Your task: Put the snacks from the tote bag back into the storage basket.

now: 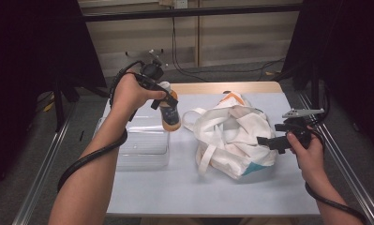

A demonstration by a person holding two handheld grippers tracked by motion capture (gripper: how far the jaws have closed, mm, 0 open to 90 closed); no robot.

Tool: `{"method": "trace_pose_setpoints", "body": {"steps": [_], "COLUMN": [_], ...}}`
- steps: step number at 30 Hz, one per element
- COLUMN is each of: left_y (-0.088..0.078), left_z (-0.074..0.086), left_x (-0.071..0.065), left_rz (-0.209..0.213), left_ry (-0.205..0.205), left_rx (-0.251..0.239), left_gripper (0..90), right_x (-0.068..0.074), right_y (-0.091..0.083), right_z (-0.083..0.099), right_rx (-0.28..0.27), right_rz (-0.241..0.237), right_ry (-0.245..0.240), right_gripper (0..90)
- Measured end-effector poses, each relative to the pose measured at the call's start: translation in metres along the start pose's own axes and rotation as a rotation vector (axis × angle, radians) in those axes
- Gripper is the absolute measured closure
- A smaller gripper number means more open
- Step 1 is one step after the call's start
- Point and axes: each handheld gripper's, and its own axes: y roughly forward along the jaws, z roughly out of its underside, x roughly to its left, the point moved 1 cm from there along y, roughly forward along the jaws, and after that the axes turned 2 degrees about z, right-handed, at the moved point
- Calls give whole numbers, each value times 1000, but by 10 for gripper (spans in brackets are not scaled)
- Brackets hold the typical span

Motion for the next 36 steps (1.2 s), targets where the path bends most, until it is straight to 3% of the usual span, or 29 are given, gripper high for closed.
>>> {"method": "trace_pose_setpoints", "body": {"steps": [36], "left_y": [1], "left_z": [19], "left_x": [25], "left_rz": [-33], "left_ry": [-34], "left_rx": [19], "left_gripper": [302], "right_x": [2], "right_y": [3], "right_z": [0], "right_rx": [7], "right_rz": [-7], "right_ry": [-4], "right_gripper": [20]}}
